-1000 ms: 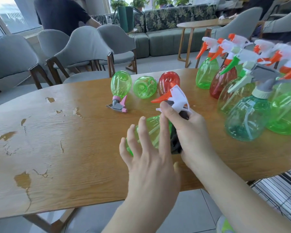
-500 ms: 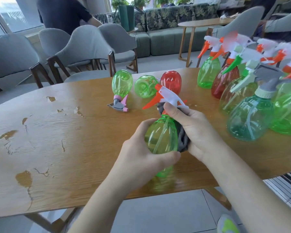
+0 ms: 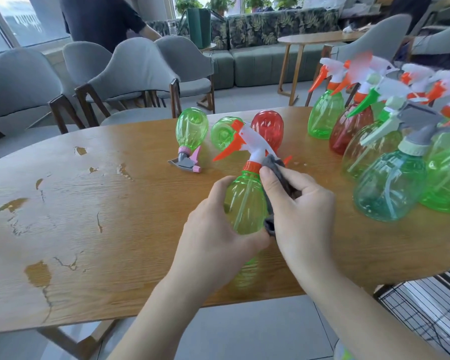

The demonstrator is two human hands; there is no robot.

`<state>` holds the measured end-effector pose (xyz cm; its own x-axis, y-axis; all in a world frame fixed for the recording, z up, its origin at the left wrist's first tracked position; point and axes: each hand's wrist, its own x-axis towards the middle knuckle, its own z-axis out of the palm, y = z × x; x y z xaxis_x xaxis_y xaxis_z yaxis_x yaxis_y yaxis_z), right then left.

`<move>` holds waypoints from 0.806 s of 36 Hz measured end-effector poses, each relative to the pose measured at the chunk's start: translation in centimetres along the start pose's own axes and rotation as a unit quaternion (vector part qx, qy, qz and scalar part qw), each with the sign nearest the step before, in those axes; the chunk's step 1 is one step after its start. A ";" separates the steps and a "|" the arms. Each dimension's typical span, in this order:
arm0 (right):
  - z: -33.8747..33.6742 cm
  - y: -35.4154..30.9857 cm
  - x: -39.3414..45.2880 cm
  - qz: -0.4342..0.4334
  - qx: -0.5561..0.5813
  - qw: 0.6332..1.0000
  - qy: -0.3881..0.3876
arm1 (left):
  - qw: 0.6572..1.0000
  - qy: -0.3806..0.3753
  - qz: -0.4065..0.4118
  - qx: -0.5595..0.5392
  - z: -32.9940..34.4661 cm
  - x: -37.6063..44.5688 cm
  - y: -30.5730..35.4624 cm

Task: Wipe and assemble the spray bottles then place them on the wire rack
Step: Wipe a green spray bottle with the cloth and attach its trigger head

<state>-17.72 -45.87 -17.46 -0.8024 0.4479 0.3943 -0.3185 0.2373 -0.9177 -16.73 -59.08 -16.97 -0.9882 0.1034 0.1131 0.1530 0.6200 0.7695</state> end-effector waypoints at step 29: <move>-2.8 1.2 3.1 -0.212 -0.240 0.946 -0.058 | 0.998 0.057 0.007 0.038 -0.6 0.6 -1.1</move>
<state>-19.18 -41.76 -17.18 -0.7124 0.1337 0.6889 -0.3808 0.7509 -0.5395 -17.47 -60.18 -17.42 -0.9799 0.0253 0.1981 0.1627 0.6761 0.7186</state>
